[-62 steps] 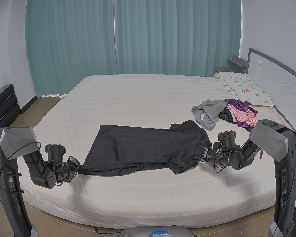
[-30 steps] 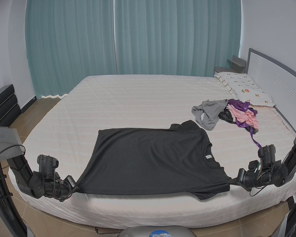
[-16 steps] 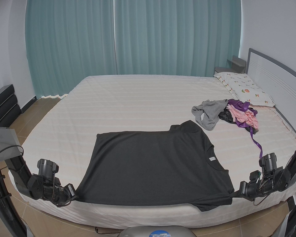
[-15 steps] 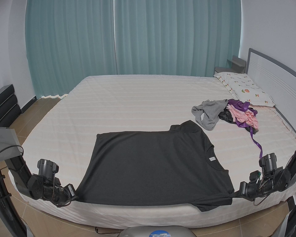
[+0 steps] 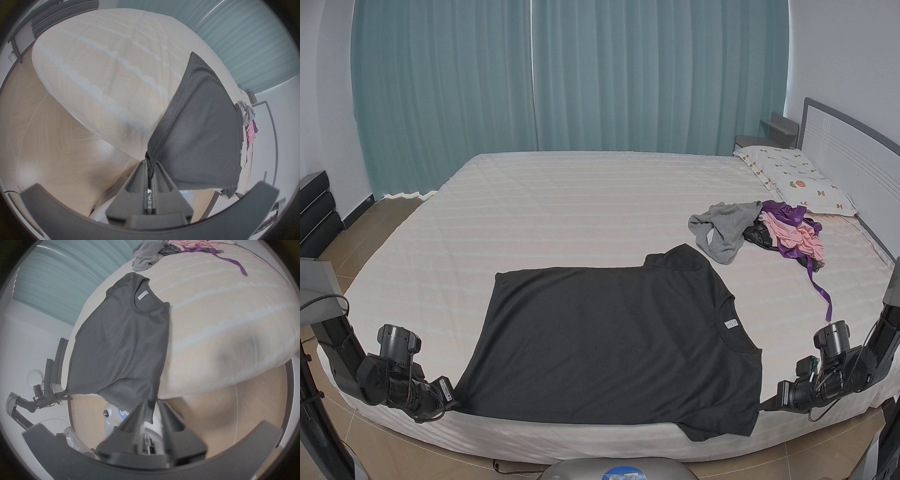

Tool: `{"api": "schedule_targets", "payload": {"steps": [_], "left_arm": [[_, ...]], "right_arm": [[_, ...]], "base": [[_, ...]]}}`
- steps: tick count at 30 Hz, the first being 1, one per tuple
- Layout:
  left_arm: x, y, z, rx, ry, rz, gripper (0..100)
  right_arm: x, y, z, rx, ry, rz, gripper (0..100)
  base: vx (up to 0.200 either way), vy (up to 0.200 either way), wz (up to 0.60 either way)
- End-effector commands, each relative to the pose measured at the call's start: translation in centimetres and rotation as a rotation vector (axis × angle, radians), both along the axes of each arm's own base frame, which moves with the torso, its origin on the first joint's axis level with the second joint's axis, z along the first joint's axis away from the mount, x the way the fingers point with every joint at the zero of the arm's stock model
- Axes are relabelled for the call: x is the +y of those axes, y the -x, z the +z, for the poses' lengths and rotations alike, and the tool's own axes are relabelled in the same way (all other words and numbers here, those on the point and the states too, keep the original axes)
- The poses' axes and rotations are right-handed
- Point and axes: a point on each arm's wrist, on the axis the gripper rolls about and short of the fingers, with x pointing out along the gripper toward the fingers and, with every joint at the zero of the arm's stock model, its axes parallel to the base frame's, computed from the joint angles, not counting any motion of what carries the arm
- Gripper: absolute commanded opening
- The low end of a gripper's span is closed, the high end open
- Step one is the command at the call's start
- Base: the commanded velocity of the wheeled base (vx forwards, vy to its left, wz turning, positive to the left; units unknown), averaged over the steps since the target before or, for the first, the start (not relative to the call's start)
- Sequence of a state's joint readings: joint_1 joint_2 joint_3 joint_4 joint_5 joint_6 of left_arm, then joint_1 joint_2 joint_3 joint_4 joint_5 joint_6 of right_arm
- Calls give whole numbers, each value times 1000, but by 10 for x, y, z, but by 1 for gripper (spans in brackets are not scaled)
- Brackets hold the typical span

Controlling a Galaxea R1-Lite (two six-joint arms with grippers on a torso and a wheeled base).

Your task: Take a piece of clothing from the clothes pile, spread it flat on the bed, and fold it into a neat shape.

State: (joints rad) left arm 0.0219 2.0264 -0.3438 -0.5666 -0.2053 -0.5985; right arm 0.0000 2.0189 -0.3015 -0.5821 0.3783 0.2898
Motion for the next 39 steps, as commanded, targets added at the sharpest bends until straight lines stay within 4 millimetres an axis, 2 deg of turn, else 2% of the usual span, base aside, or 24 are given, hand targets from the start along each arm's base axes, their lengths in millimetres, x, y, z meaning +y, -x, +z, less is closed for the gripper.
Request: {"api": "schedule_targets", "payload": {"steps": [1,10,20,24,25,28,36,39], "left_arm": [[-2,1,-2,11,-4,-19,0],[-2,1,-3,12,-5,-21,0],[-2,1,-3,11,-5,-21,0],[-2,0,-3,9,-5,-21,0],[-2,0,-2,8,-5,-21,0],[-2,0,-2,4,-5,-21,0],[-2,-3,1,-18,-3,-12,0],[-2,-5,1,-22,-1,-8,0]], "right_arm": [[1,-9,-17,1,6,6,100],[-2,-25,-20,-77,2,-12,100],[3,-43,-13,-172,-51,-78,100],[5,-52,-31,-176,-37,-81,100],[4,-54,-32,-179,-31,-88,0],[3,-57,-34,-186,-17,-100,0],[0,-80,-16,-296,-28,-125,0],[0,-95,-4,-350,-56,-153,0]], "base": [[0,0,0],[0,0,0],[0,0,0],[0,0,0],[0,0,0],[0,0,0],[0,0,0],[0,0,0]]}}
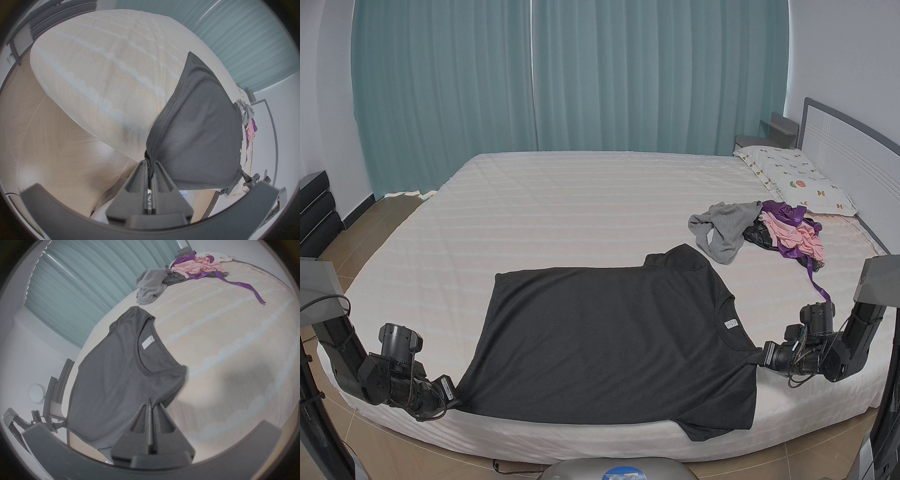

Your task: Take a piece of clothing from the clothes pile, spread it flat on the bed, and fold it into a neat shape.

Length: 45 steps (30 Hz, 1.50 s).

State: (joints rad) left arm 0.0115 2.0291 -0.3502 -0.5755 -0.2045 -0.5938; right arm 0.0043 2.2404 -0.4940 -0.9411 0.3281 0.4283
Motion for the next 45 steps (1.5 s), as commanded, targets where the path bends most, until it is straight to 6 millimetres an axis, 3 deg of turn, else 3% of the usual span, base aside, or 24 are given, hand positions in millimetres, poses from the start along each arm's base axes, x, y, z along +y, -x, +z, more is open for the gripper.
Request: {"api": "schedule_targets", "payload": {"steps": [1,6,14,18,19,24,31,38,45], "left_arm": [[0,-3,1,-12,2,6,0],[0,-3,2,-14,6,6,0],[-2,-3,0,-7,6,-2,0],[-2,-3,0,-7,6,-2,0],[-2,-3,-1,-5,6,-2,0],[-2,-3,-1,-4,6,-2,0],[-2,-3,-1,-4,5,-3,0],[-1,-2,-1,-2,5,-1,0],[-1,-2,-1,-2,5,-1,0]], "right_arm": [[0,-21,16,-80,-28,-27,0],[1,-42,21,-138,-22,-39,0],[11,-67,-6,-107,-18,-16,0],[11,-71,-10,-104,-17,-14,0],[11,-70,-9,-105,-18,-13,100],[5,-59,5,-112,-29,-22,100],[-10,-15,26,-88,-71,8,100],[0,26,11,10,-42,135,100],[17,25,-6,64,-53,184,100]], "base": [[0,0,0],[0,0,0],[0,0,0],[0,0,0],[0,0,0],[0,0,0],[0,0,0],[0,0,0],[0,0,0]]}}
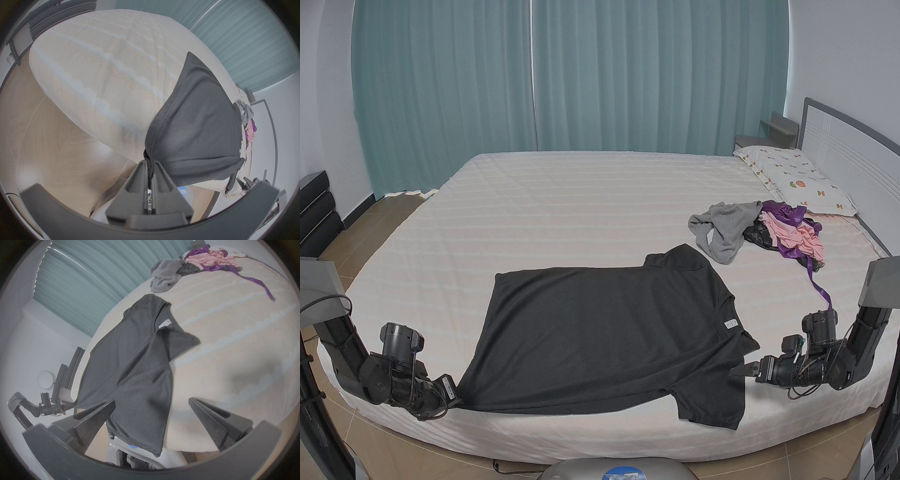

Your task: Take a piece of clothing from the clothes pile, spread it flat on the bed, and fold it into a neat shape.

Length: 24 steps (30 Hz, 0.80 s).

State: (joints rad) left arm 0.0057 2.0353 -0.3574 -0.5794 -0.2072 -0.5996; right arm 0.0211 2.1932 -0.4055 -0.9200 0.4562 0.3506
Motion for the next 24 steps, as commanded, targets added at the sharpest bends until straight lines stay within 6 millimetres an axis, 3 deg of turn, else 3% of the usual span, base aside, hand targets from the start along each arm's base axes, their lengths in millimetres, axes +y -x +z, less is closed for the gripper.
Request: {"api": "schedule_targets", "payload": {"steps": [1,9,10,17,24], "left_arm": [[0,0,0,1,0,1,0],[0,0,-1,3,0,1,0],[0,0,-1,1,0,1,0],[0,0,-1,3,-1,-1,0],[0,2,-1,7,-5,-9,0]], "right_arm": [[11,-1,-10,24,-5,35,100],[19,-15,-20,31,-15,33,100],[20,-16,-21,30,-11,35,0],[17,-13,-19,29,19,1,0],[-1,13,-2,43,20,-45,0]], "base": [[0,0,0],[0,0,0],[0,0,0],[0,0,0],[0,0,0]]}}
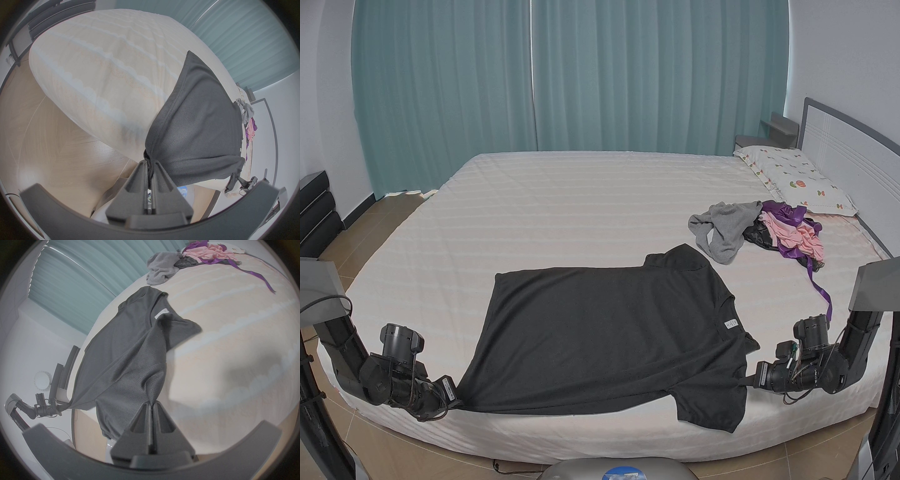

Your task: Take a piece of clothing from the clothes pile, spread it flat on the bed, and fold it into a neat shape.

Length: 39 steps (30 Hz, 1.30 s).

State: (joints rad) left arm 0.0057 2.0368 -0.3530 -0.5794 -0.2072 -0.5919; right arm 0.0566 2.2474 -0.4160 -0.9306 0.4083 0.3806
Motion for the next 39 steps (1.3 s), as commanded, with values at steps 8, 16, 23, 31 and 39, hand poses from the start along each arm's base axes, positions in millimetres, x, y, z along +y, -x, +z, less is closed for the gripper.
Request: {"api": "schedule_targets", "payload": {"steps": [8,16,23,31,39], "left_arm": [[0,3,1,5,-10,-3,0],[1,6,-1,17,-40,-15,0],[2,12,-4,38,-83,-42,0],[1,13,-5,43,-91,-47,0],[1,19,-4,46,-105,-86,100]], "right_arm": [[-21,45,17,34,29,-30,0],[-19,81,13,113,67,37,0],[-19,99,10,161,85,75,0],[-17,102,6,184,93,98,100],[-19,82,17,50,49,39,100]], "base": [[0,0,0],[0,0,0],[0,0,0],[0,0,0],[0,0,0]]}}
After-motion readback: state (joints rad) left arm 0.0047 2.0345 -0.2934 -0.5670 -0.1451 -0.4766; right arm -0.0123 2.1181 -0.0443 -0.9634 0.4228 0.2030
